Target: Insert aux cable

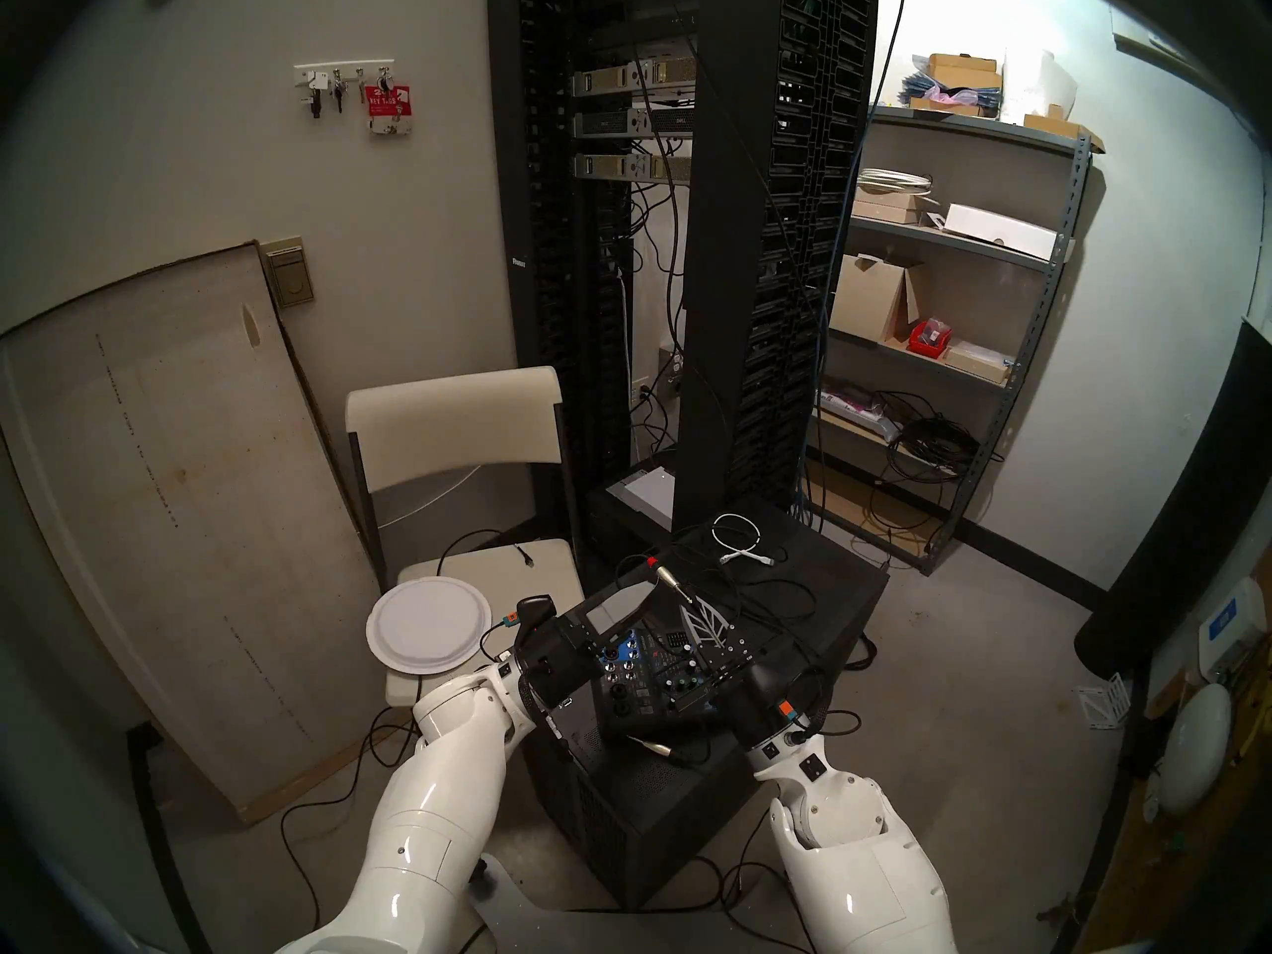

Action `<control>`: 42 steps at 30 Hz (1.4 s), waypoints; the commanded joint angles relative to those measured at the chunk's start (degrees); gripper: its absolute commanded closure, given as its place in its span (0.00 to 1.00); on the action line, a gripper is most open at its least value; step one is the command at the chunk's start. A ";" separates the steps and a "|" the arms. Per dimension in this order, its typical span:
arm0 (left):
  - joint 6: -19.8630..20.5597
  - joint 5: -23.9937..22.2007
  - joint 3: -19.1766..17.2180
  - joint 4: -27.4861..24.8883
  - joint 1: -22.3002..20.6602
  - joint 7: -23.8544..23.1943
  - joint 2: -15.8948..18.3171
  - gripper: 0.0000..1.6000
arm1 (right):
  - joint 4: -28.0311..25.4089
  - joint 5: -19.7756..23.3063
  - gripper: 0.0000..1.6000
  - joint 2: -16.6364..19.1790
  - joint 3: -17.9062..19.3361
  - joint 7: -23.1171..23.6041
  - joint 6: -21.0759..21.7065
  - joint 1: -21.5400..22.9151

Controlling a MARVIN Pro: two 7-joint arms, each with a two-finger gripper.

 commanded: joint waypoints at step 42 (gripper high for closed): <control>-0.19 -1.76 -1.95 2.87 -3.09 -0.35 -1.83 0.09 | -3.23 1.08 1.00 -0.14 -0.74 2.46 1.66 -1.62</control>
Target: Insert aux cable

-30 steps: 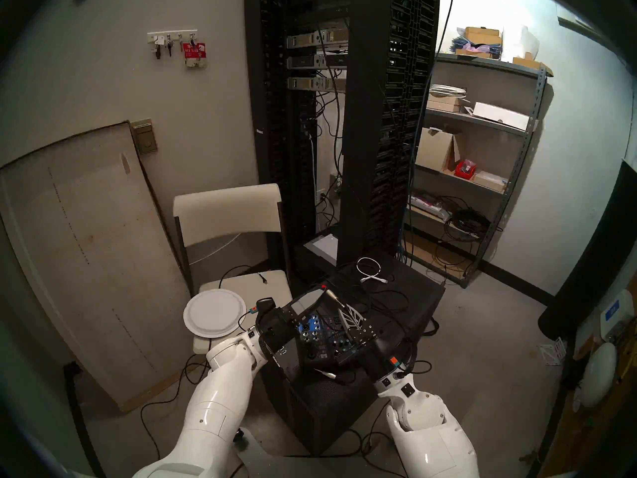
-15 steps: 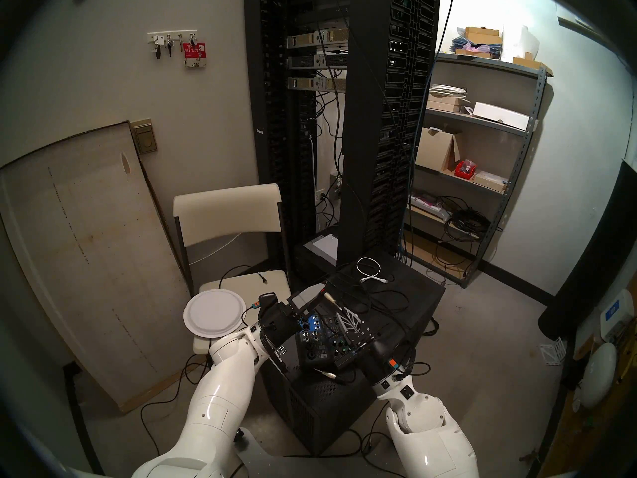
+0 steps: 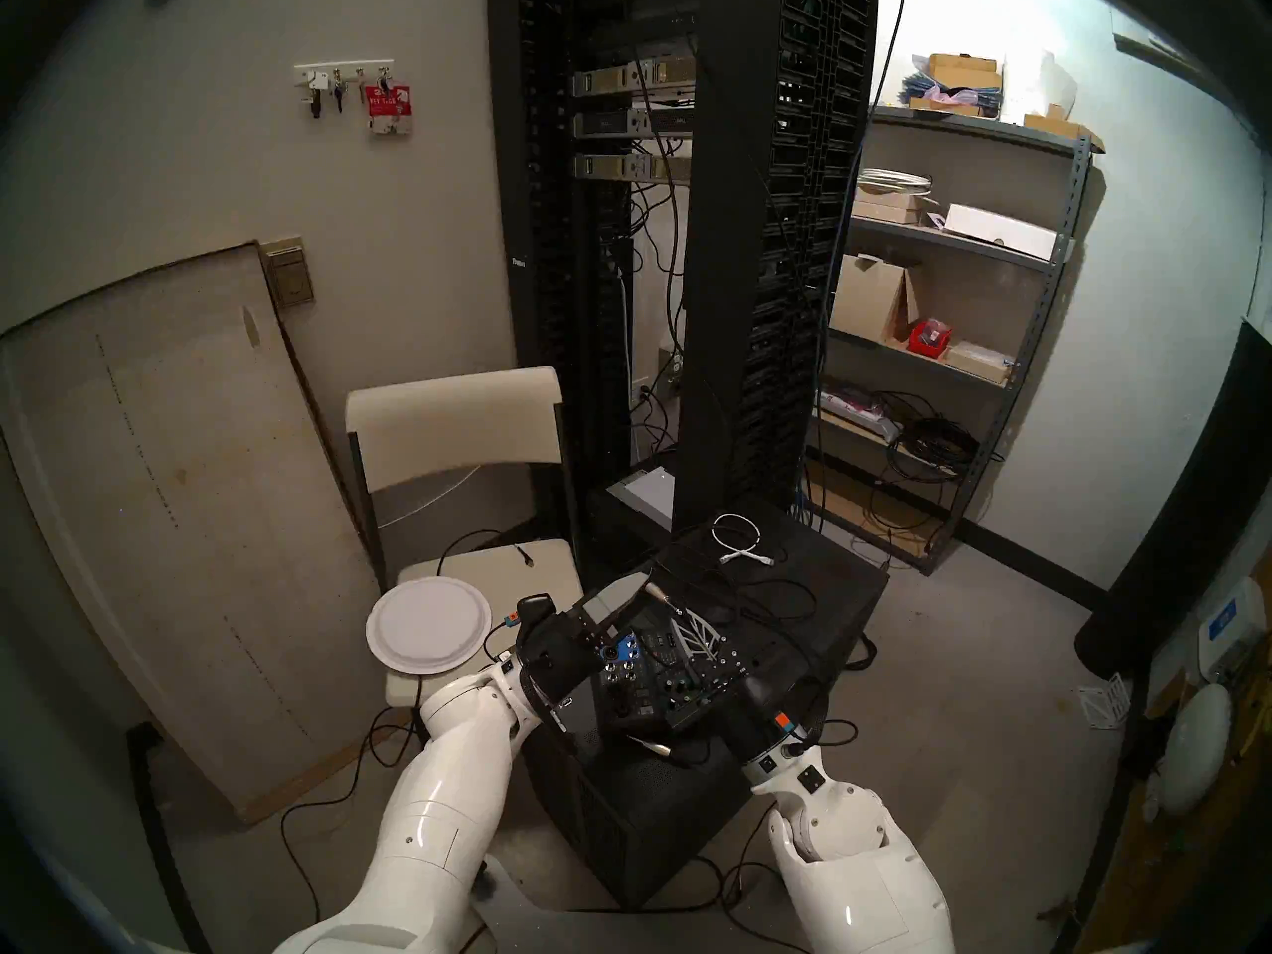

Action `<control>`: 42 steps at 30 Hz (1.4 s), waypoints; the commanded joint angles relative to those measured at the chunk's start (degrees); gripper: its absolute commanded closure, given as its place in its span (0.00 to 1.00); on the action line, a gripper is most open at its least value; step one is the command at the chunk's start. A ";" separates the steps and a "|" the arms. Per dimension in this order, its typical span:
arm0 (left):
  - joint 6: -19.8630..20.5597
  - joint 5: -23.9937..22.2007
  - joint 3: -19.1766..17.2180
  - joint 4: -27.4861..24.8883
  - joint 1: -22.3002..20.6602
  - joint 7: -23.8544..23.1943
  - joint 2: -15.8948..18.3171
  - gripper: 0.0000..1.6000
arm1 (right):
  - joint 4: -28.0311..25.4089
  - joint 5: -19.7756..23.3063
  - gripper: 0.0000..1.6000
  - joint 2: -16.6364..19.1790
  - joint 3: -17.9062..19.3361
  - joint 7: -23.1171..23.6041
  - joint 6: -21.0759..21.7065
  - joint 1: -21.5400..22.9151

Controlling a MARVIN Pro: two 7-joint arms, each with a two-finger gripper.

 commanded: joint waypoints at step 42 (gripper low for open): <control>-0.23 -0.52 0.39 -0.62 -1.86 -2.76 0.93 1.00 | -3.18 0.71 1.00 0.75 -0.71 2.84 4.28 -0.87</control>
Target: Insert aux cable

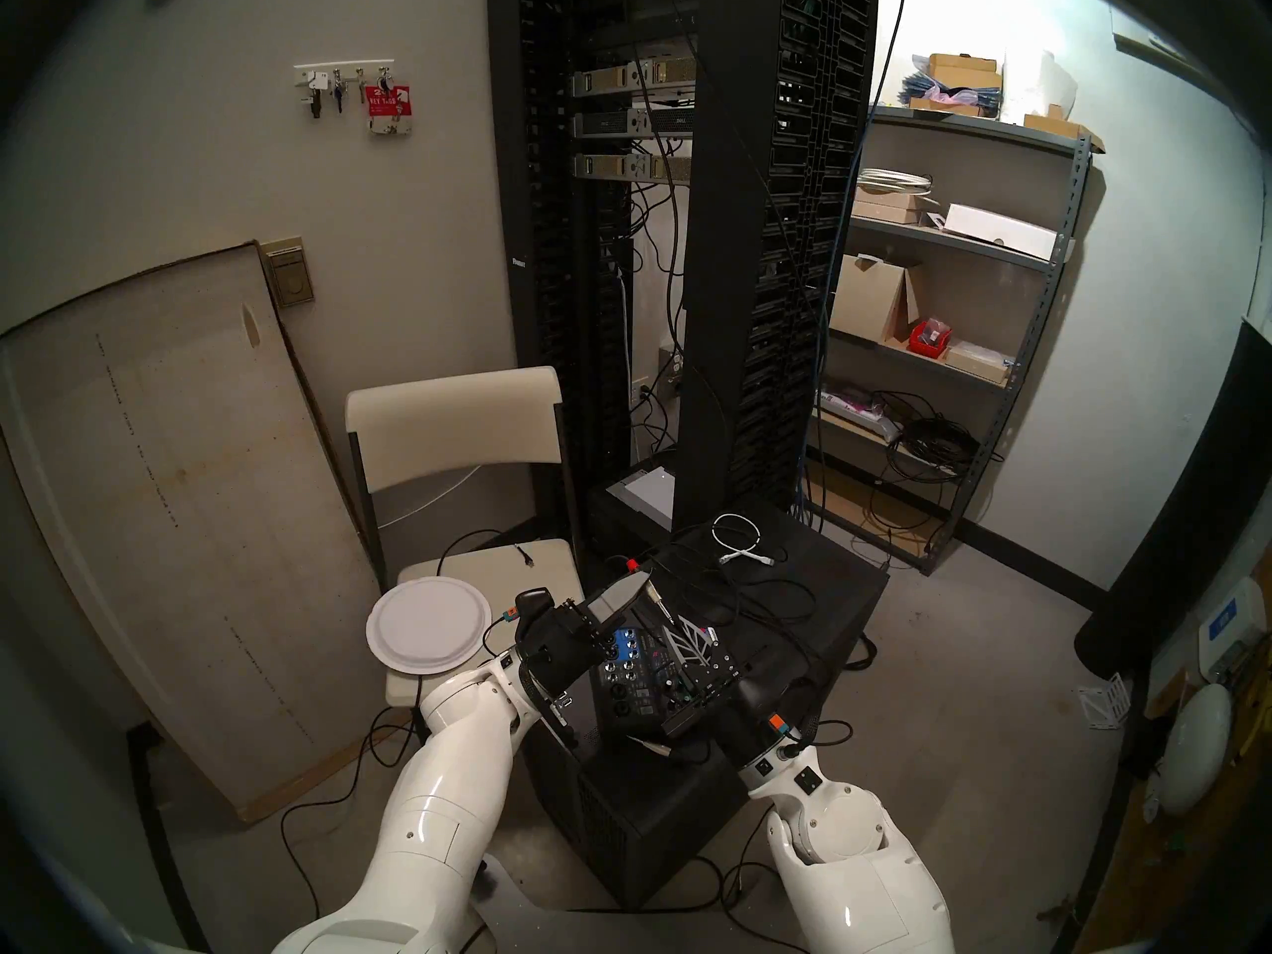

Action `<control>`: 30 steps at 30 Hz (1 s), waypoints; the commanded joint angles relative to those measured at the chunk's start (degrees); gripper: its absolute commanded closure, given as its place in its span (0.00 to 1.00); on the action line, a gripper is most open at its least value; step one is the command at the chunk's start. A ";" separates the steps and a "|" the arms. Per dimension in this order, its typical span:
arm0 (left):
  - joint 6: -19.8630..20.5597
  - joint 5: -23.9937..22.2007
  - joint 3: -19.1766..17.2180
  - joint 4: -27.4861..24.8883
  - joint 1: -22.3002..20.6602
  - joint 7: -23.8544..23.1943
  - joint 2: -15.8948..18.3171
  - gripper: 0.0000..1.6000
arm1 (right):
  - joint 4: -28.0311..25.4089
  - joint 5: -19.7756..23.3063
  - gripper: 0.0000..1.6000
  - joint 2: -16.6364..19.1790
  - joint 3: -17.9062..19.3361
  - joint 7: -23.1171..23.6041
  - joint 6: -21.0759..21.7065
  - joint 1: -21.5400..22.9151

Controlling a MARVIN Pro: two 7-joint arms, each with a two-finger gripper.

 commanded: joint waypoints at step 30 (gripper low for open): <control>-2.29 4.04 10.20 -5.02 -1.38 -9.69 11.28 1.00 | -6.18 1.51 0.54 3.34 3.47 3.16 10.17 -2.63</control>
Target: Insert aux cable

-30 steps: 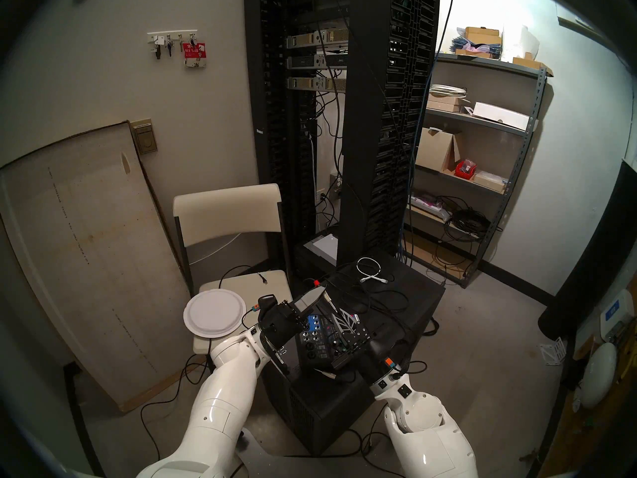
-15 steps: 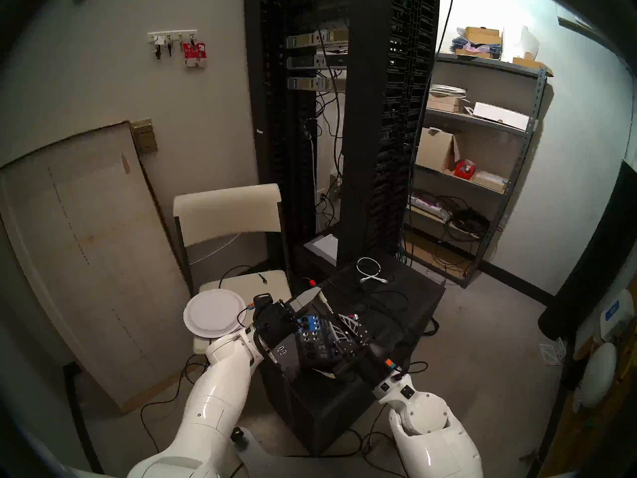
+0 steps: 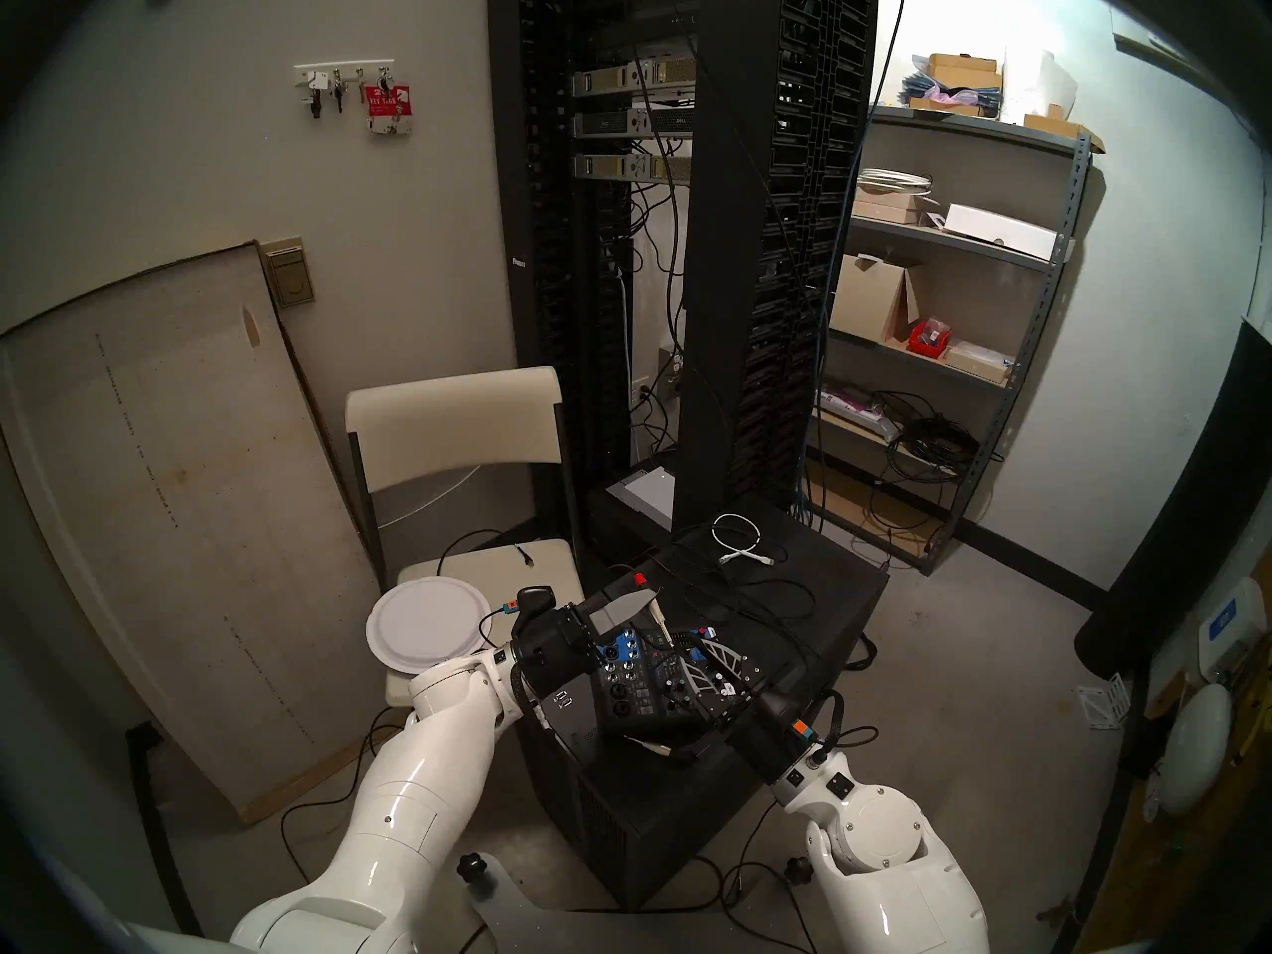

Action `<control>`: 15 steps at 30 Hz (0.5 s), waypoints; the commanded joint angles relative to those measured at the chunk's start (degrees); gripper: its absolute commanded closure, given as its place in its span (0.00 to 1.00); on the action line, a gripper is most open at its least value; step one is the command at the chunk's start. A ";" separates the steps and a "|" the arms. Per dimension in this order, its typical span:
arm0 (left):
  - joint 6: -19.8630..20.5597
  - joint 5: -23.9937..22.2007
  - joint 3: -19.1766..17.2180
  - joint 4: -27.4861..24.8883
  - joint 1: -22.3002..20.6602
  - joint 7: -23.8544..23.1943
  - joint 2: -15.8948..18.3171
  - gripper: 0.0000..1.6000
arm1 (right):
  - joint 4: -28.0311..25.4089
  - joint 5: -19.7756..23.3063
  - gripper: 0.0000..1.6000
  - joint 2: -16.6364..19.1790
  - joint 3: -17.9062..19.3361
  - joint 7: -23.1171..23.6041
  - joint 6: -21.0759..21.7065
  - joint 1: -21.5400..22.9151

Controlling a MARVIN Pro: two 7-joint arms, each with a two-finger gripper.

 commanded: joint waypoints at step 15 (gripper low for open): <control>-11.79 6.66 4.39 -7.84 1.20 -9.44 8.56 1.00 | -2.89 1.92 0.54 -0.07 2.32 1.24 4.04 0.63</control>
